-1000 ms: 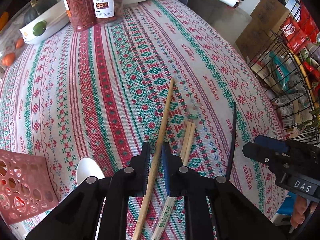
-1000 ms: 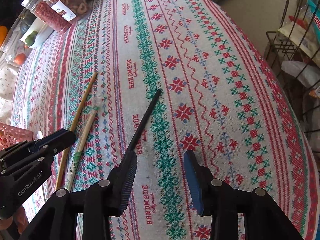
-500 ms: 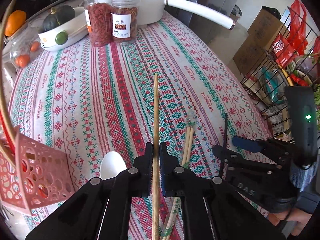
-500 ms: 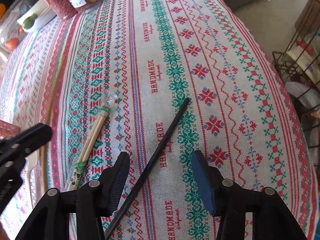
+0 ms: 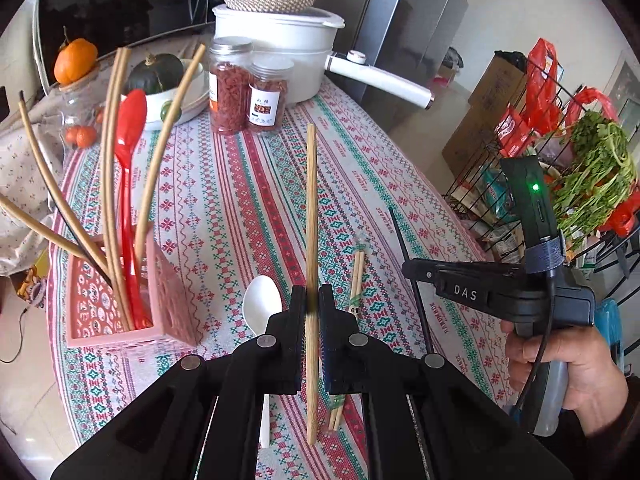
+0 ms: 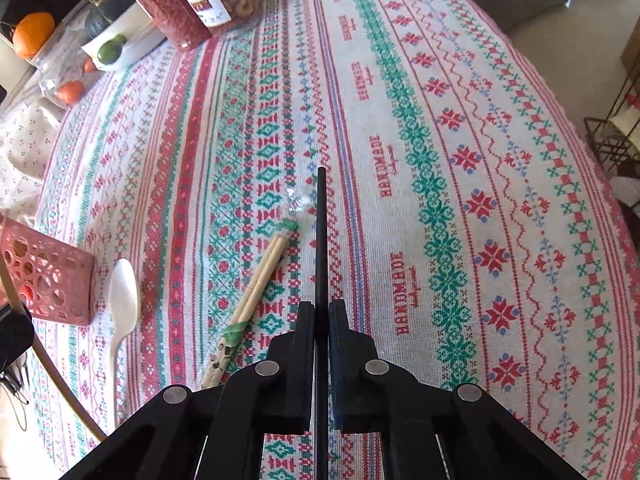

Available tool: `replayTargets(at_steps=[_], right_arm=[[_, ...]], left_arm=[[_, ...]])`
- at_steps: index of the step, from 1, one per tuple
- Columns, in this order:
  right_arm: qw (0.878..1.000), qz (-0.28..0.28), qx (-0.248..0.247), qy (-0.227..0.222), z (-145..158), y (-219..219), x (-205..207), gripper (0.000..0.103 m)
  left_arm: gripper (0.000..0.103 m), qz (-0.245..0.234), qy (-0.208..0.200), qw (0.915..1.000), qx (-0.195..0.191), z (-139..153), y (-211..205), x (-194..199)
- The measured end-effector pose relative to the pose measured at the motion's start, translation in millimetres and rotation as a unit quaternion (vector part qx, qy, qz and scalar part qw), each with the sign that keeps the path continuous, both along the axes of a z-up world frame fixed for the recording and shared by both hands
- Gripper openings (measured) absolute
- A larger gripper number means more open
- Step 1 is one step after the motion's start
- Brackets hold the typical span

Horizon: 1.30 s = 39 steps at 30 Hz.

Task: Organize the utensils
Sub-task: 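Lower the wooden chopstick into the pink basket and open the left tool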

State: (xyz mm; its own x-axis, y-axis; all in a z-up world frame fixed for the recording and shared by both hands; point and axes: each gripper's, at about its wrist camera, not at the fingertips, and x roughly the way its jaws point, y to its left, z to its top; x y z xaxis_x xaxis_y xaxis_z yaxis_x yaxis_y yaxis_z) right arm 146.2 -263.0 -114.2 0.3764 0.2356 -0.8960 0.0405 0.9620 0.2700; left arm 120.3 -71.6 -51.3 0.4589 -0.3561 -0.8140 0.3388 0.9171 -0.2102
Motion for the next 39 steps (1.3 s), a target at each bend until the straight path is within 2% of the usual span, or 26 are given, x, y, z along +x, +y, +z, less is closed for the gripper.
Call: replayTargets(at_steps=[5,11,18,23,29,39], right_arm=[[0.997,0.012,0.004,-0.074,38,4,-19,0.005],[0.987,0.03,0.004,-0.155,77,12,-47,0.005],[0.969,0.042,0.005,-0.243,116,24,-69,0.005],[0.955,0.051,0.009,-0.292,139,33,-80,0.005],[0.949,0.057,0.022,-0.309,151,40,-82,0.005],[0.952,0.073,0.032,-0.294,151,48,-82,0.005]], left_arm=[[0.006,0.006,-0.036,0.9992,-0.016,24,22,-17],[0.006,0.023,-0.095,0.9949,-0.024,55,45,-35],[0.006,0.047,-0.16,0.985,-0.046,90,67,-48],[0.006,0.071,-0.202,0.9749,-0.061,110,84,-54],[0.006,0.107,-0.235,0.9644,-0.058,124,105,-54],[0.006,0.166,-0.21,0.9635,-0.011,96,137,-27]])
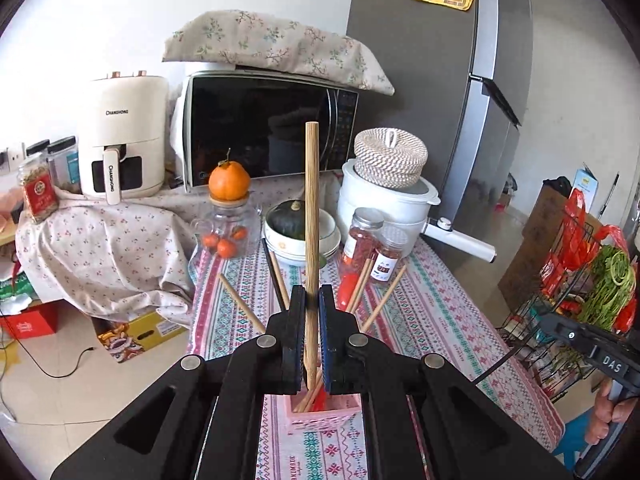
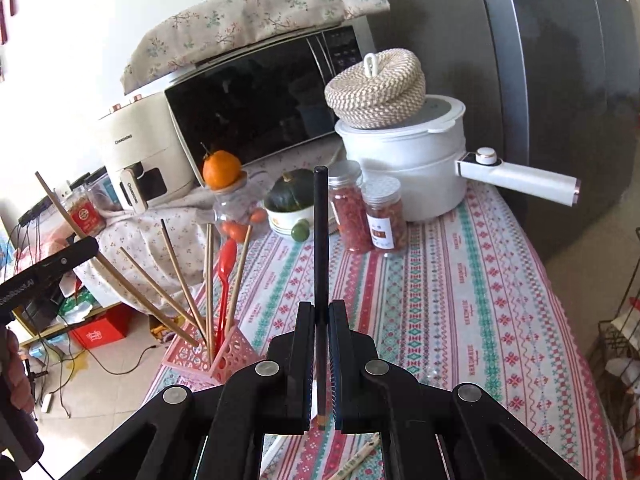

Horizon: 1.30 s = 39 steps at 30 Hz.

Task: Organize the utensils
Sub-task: 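Lower the wooden chopstick into the pink basket and open the left tool, then lower the black chopstick into the pink basket and open the right tool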

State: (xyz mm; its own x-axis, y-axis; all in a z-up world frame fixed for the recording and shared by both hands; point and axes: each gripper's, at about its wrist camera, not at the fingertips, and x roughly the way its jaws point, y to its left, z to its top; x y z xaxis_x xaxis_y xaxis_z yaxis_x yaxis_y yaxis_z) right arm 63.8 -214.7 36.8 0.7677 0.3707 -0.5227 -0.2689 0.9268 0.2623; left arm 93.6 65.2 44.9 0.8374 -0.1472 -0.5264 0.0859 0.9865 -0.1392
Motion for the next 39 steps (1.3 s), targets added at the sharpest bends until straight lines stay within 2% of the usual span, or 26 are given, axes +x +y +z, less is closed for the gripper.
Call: replayTargets(at_steps=[8,15,16,17,19,21,29,34,39], right_arm=[[1.0,0.009,0.007,-0.003,4,11,-1,0.005],[0.999,0.027,0.026,-0.014,16,28,0,0.005],[0.999,0.03,0.03,-0.018,19,30,1,0.005],[0.999,0.033,0.035,-0.021,22,32,1,0.005],[0.998,0.037,0.044,-0.029,28,37,1,0.005],[0.997,0.042,0.054,-0.036,34,41,3,0.005],[0.994,0.054,0.078,-0.046,43,69,14,0.005],[0.995,0.055,0.072,-0.038,33,88,27,0.005],[0.996,0.056,0.074,-0.01,15,101,45,0.005]], left_arm=[[0.006,0.008,0.026,0.9995,0.017,-34,-2,27],[0.009,-0.01,0.067,0.9975,-0.021,-62,4,52],[0.011,-0.009,0.075,0.9968,-0.027,-63,6,53],[0.019,-0.008,0.08,0.9963,-0.031,-63,7,52],[0.052,-0.006,0.08,0.9962,-0.034,-61,10,47],[0.064,-0.003,0.075,0.9965,-0.036,-57,14,38],[0.073,-0.017,0.095,0.9949,-0.029,-59,28,8],[0.077,-0.021,0.119,0.9924,-0.02,-74,36,-2],[0.077,-0.022,0.14,0.9898,-0.015,-85,40,-4]])
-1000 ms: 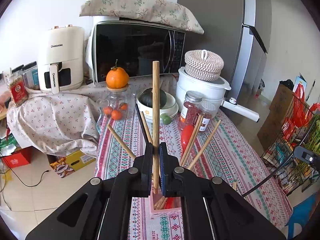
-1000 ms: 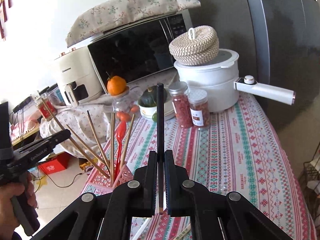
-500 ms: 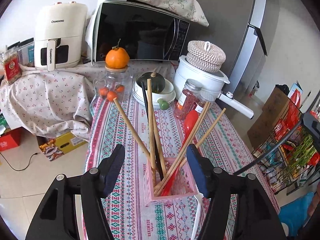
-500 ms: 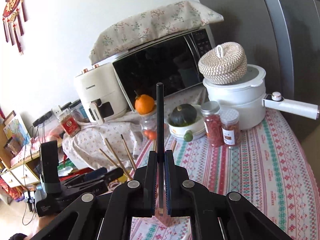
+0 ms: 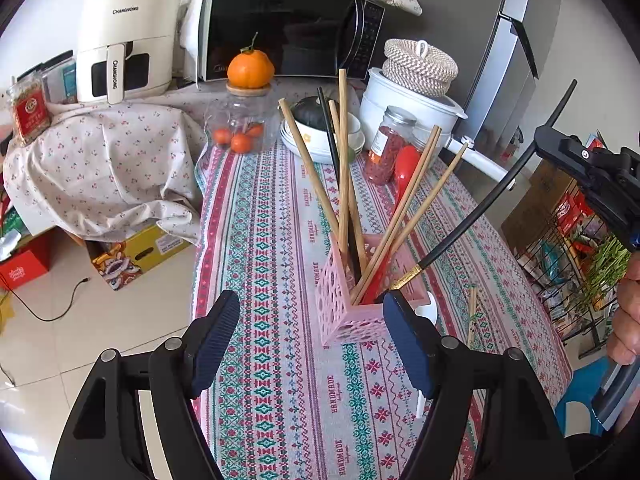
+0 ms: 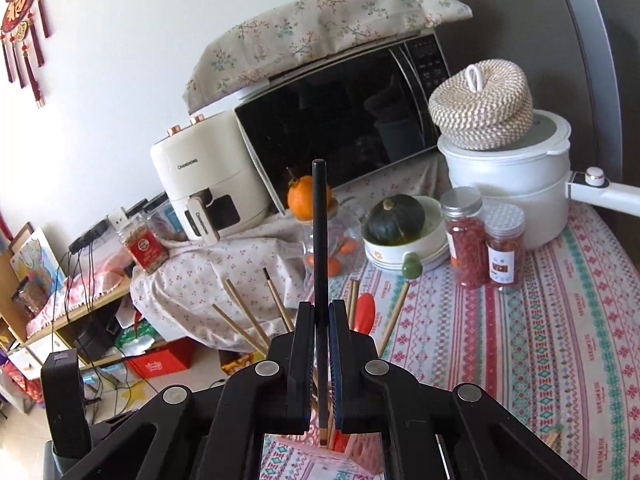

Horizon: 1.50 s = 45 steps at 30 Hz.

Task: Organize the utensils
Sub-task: 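Lower the black chopstick into the pink basket and open the right tool, then grasp the paper-wrapped wooden chopstick with the right tool and lift it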

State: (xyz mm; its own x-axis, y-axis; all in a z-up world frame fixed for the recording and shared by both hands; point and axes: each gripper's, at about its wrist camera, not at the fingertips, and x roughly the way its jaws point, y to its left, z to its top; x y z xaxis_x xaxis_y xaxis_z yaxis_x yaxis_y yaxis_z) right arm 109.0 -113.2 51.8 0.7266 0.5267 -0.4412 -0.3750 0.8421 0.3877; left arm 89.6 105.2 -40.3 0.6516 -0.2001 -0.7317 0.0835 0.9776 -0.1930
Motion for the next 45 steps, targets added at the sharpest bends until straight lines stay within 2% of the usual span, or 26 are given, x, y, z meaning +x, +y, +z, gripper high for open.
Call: replayTargets(at_steps=[6,8,10,12,13,14,17,23,28,32,39,45], right_arm=[[0.999,-0.001,0.001,0.046,-26,11,24,0.006],[0.998,0.002,0.005,0.06,-38,13,31,0.012],[0.998,-0.001,0.001,0.068,-45,13,34,0.013],[0.998,0.001,0.002,0.07,-47,11,36,0.031],[0.998,-0.001,0.007,0.067,-47,8,34,0.047],[0.998,-0.002,0.011,0.061,-44,4,32,0.057],[0.999,-0.004,0.016,0.044,-36,-5,24,0.069],[0.999,-0.015,0.003,0.037,-31,-27,9,0.084],[0.996,-0.048,-0.035,0.07,-48,-50,10,0.088],[0.988,-0.081,-0.06,0.117,-68,-72,14,0.088],[0.968,-0.124,-0.091,0.2,-103,-105,23,0.088],[0.942,-0.132,-0.123,0.282,-144,-114,30,0.088]], left_arm=[[0.077,-0.01,0.003,0.9999,-0.004,0,-4,-1],[0.077,-0.015,0.007,0.9998,-0.006,-1,-6,0],[0.077,-0.021,0.011,0.9997,-0.007,-2,-10,0],[0.077,-0.027,0.014,0.9995,-0.007,-3,-14,-1],[0.077,-0.03,0.016,0.9994,-0.006,-3,-15,-2],[0.077,-0.032,0.017,0.9993,-0.004,-4,-17,-2],[0.078,-0.037,0.022,0.999,-0.007,-5,-23,-4],[0.081,-0.049,0.04,0.998,-0.003,-13,-37,-6],[0.082,-0.057,0.07,0.9959,0.002,-25,-51,-5],[0.085,-0.066,0.09,0.9938,0.009,-33,-63,-5],[0.089,-0.073,0.118,0.9901,0.022,-45,-82,-3],[0.09,-0.077,0.153,0.9847,0.031,-61,-92,1]])
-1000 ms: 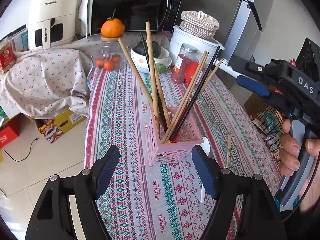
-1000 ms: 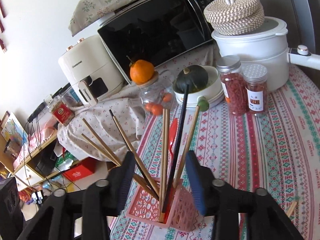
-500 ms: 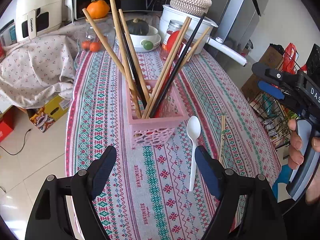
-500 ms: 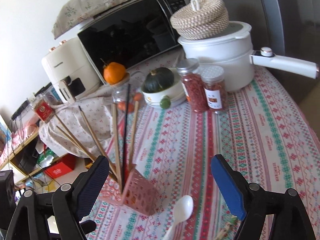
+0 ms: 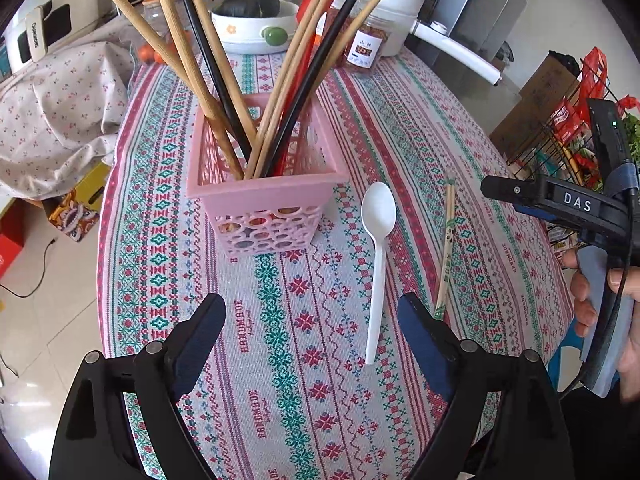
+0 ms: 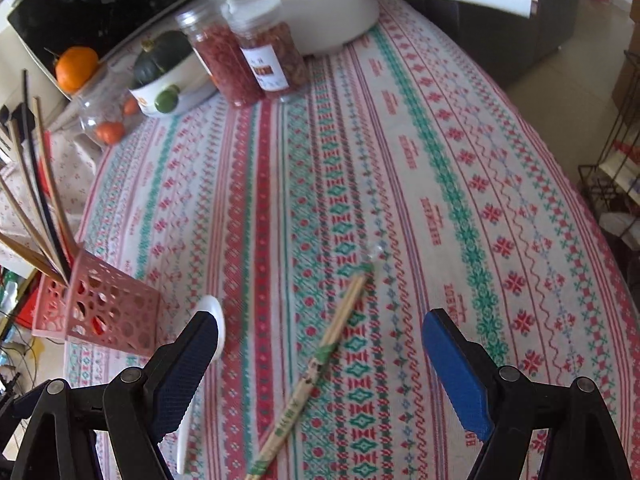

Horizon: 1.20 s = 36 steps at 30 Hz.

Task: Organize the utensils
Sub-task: 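Grasp the paper-wrapped wooden chopstick with the right tool and lift it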

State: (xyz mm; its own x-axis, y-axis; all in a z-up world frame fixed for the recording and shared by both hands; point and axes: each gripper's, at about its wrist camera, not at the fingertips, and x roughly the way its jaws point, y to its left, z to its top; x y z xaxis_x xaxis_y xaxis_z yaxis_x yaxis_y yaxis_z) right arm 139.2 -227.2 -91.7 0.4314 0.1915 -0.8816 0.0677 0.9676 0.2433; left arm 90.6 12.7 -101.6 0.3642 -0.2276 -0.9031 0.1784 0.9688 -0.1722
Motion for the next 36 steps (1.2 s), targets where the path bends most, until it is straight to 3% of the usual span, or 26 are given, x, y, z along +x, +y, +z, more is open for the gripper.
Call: replayTargets(at_steps=[7,19,21,24,26,29,36], right_arm=[[0.998,0.0,-0.031,0.062,-42,3,11,0.088],[0.989,0.034,-0.123,0.081,-66,27,25,0.085],[0.989,0.032,-0.121,0.081,-64,26,24,0.076],[0.989,0.036,-0.12,0.079,-59,23,20,0.052],[0.989,0.041,-0.118,0.078,-56,19,17,0.03],[0.99,0.045,-0.107,0.08,-52,11,15,0.009],[0.994,0.035,-0.071,0.08,-42,-35,1,0.004]], left_arm=[[0.09,-0.007,0.01,0.9999,0.009,-7,-5,1],[0.09,-0.037,0.001,0.9987,0.034,-6,-24,-1],[0.09,-0.045,0.001,0.9984,0.035,-6,-30,-2],[0.09,-0.056,0.0,0.9977,0.037,-5,-43,-1],[0.09,-0.064,0.0,0.9972,0.04,-6,-52,0],[0.09,-0.072,0.001,0.9965,0.042,-6,-66,3],[0.089,-0.083,-0.021,0.9954,0.043,-4,-99,17]])
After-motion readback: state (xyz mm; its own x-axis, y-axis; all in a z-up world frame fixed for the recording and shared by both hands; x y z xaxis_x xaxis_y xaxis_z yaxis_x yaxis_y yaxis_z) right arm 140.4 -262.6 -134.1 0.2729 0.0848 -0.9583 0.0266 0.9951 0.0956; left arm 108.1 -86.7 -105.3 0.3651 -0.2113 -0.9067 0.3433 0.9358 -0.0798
